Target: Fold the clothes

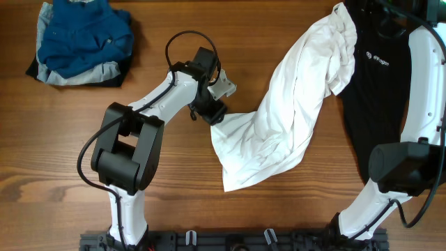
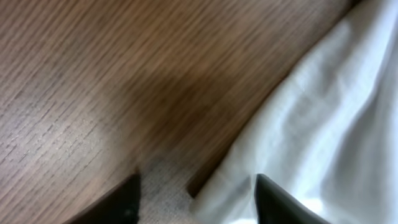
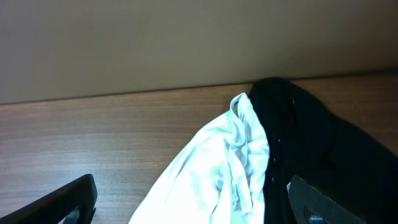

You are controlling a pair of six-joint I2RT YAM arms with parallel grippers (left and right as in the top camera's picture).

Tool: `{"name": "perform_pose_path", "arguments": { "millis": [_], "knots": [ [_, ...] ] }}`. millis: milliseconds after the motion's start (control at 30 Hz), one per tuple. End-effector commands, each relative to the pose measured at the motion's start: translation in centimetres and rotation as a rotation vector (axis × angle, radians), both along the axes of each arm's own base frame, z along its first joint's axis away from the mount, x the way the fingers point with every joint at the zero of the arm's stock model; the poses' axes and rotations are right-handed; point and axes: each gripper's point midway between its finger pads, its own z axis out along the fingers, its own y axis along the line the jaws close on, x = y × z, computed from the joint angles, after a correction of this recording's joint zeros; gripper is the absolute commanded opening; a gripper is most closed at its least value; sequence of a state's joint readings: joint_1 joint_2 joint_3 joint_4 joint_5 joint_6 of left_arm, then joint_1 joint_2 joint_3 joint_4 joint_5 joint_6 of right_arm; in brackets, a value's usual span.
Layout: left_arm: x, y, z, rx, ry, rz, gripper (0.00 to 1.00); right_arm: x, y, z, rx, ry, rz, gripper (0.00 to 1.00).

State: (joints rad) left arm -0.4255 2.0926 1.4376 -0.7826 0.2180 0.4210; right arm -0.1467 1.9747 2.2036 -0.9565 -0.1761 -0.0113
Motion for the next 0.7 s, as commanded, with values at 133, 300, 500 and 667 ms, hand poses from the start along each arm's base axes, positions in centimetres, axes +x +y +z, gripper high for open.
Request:
{"name": "perform_pose_path", "arguments": {
  "millis": [133,300,500,667],
  "knots": [
    [-4.5,0.9,-3.4,0.093,0.185,0.007,0.42,-0.2,0.4,1.7,0.012,-0.04,0.005,1.0],
    [-5.0,1.4,-3.6,0.171,0.18,0.017,0.44,-0.1,0.4,1.5,0.013,-0.036,0.005,1.0],
    [-3.1,1.6,-3.8,0.205,0.098,0.092,0.18,-0.3,0.4,1.2,0.015,-0.024,0.005,1.0],
    [-3.3,1.6,-3.4,0.201,0.112,0.128,0.04,-0.3,0.6,1.2,0.018,-0.025,0.011,1.0]
  ]
}}
